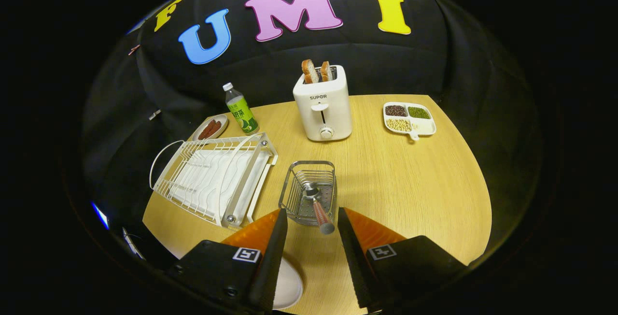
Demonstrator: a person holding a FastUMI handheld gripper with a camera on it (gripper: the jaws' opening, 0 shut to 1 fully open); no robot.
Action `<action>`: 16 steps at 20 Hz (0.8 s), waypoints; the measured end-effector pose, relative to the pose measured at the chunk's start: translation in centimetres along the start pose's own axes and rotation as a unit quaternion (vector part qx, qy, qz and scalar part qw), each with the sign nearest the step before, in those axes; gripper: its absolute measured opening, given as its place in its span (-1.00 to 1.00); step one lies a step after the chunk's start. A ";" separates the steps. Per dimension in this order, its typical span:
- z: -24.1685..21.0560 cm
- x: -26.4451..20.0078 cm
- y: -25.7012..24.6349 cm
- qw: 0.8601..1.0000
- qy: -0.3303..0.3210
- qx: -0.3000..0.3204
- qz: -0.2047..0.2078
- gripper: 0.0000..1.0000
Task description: Take the plate from the dish rack, then take the spoon from the basket and place it into the plate.
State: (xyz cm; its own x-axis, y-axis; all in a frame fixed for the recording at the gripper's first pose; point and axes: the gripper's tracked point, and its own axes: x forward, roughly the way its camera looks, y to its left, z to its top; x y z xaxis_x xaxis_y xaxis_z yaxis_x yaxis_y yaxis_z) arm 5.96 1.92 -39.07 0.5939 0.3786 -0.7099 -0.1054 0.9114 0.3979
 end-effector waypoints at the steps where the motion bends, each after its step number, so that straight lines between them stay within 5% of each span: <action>1: -0.2 0.3 0.0 1.000 0.005 0.002 0.003 0.32; 3: -0.6 0.9 0.2 1.000 0.016 0.015 0.008 0.09; 6: -0.8 0.9 -0.2 0.999 0.025 0.031 0.003 -0.64; 16: 0.9 -1.9 0.2 0.999 -0.001 0.036 -0.009 -0.74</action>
State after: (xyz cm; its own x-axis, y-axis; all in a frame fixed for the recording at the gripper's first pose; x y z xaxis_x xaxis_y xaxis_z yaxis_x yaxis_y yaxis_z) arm 5.49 1.28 -37.11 0.5971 0.3618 -0.7160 -0.0372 0.9040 0.4258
